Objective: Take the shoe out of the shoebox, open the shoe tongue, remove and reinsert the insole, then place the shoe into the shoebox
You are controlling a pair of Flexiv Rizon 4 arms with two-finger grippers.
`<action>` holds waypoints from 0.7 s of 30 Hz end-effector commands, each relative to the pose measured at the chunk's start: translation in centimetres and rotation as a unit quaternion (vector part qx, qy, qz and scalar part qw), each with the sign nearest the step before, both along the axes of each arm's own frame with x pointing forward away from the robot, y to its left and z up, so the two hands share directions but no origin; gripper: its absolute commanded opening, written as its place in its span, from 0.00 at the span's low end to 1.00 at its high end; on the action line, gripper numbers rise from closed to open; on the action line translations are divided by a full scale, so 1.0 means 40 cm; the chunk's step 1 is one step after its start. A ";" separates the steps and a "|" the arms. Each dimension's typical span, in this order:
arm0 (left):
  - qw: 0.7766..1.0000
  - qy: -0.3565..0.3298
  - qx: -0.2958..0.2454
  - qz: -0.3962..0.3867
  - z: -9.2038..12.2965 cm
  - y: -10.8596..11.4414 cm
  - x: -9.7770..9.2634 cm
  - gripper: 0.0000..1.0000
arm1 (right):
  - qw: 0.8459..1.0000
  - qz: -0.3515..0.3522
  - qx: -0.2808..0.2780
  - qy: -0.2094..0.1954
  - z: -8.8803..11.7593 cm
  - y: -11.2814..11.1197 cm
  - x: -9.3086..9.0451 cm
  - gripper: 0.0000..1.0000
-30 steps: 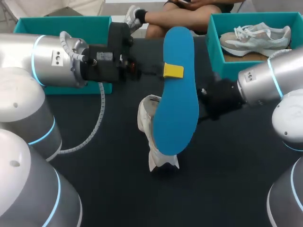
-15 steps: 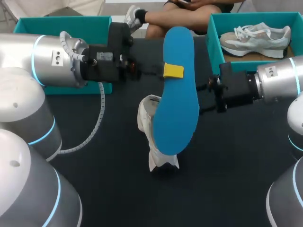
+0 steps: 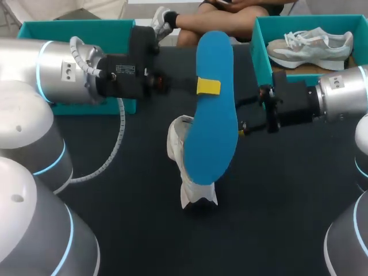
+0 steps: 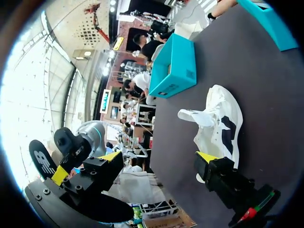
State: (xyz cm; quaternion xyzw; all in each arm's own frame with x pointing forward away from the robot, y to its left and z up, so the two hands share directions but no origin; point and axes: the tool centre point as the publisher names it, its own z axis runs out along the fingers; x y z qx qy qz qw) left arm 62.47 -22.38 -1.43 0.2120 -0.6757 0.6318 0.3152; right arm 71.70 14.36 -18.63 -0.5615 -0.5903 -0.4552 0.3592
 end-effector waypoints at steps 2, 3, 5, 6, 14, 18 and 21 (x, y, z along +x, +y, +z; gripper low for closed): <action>0.989 -0.147 -0.001 0.024 -0.003 0.074 0.031 0.00 | 1.000 -0.001 -0.001 0.000 -0.001 0.005 0.000 1.00; 0.987 -0.156 -0.011 0.021 -0.004 0.082 0.035 0.00 | 1.000 -0.001 -0.001 0.000 -0.001 0.005 0.000 1.00; 0.978 -0.205 -0.019 0.024 -0.010 0.096 0.041 0.00 | 1.000 -0.001 -0.001 0.000 -0.001 0.005 0.000 1.00; 0.975 -0.222 -0.014 0.020 -0.016 0.101 0.043 0.00 | 1.000 -0.001 -0.001 0.000 -0.001 0.005 0.000 1.00; 0.901 -0.431 0.004 0.054 -0.079 0.124 0.072 0.00 | 1.000 -0.001 -0.001 0.000 -0.001 0.005 0.000 1.00; 0.893 -0.446 0.015 0.058 -0.092 0.124 0.080 0.00 | 1.000 -0.001 -0.001 0.000 -0.001 0.005 0.000 1.00; 0.893 -0.446 0.015 0.058 -0.092 0.124 0.080 0.00 | 1.000 -0.001 -0.001 0.000 -0.001 0.005 0.000 1.00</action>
